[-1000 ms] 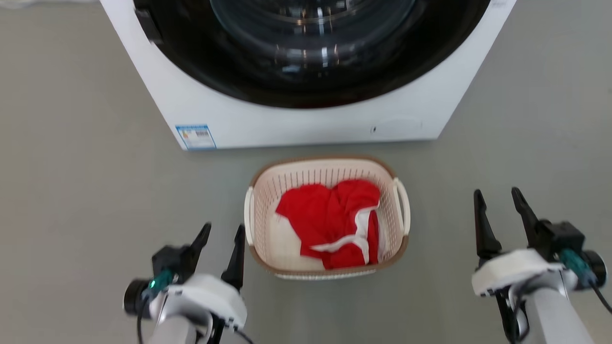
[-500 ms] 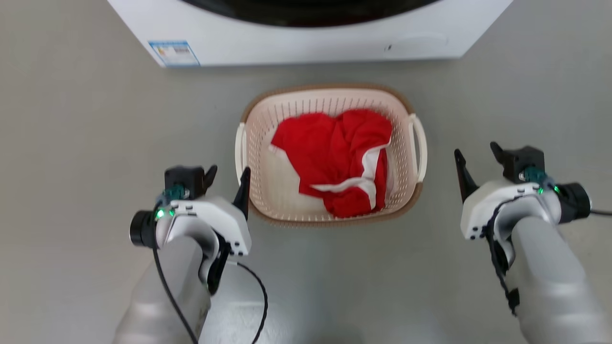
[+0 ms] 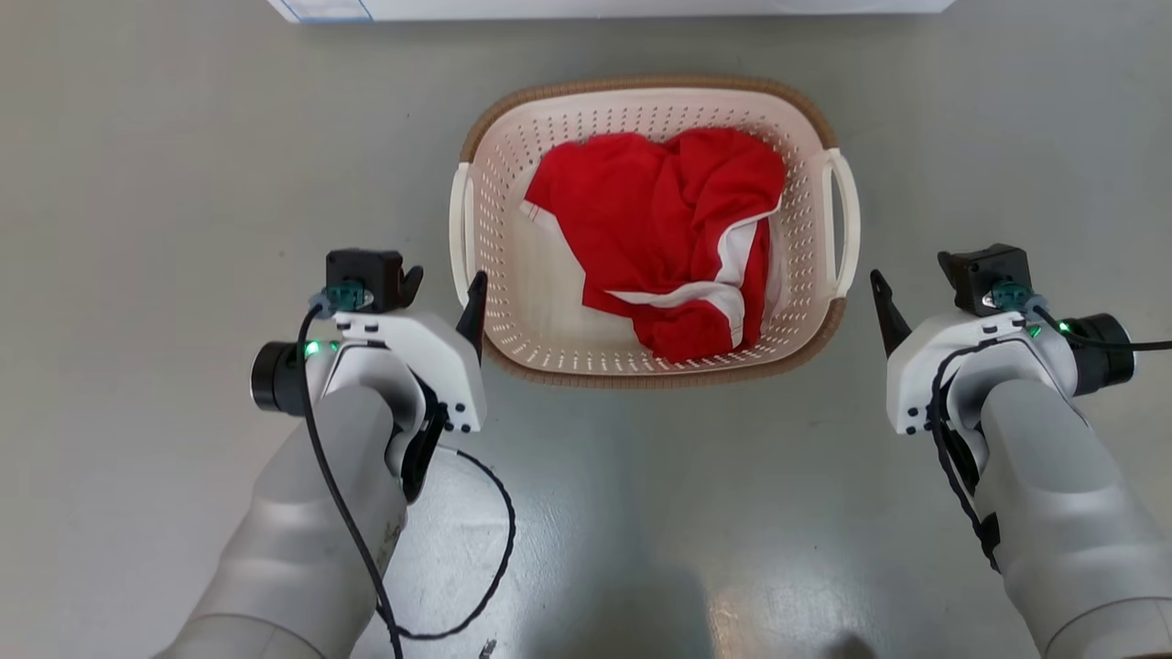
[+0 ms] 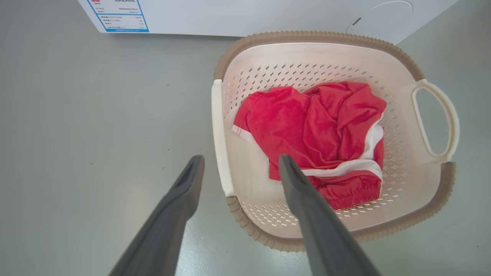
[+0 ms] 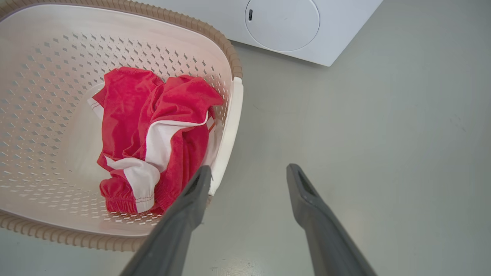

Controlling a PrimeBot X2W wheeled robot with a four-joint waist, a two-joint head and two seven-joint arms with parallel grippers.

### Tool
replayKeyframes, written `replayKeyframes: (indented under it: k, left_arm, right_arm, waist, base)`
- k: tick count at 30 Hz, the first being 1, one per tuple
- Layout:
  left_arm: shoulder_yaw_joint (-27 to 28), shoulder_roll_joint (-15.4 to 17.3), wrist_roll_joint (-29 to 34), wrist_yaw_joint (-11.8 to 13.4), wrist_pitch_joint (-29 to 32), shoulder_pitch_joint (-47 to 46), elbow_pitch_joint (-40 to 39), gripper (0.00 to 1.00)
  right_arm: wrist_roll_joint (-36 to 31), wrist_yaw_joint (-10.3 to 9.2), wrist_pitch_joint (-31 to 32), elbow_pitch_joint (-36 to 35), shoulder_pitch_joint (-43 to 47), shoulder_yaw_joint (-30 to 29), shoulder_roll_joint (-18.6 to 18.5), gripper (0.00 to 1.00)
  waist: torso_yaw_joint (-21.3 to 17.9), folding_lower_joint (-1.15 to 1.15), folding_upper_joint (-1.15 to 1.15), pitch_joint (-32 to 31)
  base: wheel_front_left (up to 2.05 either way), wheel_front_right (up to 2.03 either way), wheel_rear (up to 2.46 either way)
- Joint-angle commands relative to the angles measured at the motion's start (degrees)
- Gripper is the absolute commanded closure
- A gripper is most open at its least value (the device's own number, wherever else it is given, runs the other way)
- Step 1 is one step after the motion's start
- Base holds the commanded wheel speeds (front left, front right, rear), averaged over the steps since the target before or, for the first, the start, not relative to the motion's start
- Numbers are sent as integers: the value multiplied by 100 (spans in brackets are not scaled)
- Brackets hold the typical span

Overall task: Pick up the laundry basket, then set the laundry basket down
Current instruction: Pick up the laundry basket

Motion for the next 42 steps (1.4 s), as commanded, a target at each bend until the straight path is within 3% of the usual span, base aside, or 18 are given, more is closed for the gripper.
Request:
replayKeyframes:
  k: [1, 20, 42]
  left_arm:
    - [50, 108, -72, 27, -8, -105, -8, 0]
    - [-909, 108, -815, 326, 82, -977, 381, 0]
    - [-1606, 108, -1342, 561, 51, -1585, 597, 0]
  right_arm:
    - [-67, 35, -116, -6, -9, 118, 36, 0]
    - [-459, 35, -434, 311, -708, 131, 192, 0]
    - [-647, 35, -560, 417, -1078, -339, 208, 0]
  waist:
    - [10, 0, 0, 69]
    - [22, 0, 0, 745]
    - [-8, 0, 0, 1424]
  base:
    - [0, 0, 0]
    - [0, 0, 0]
    - [0, 0, 0]
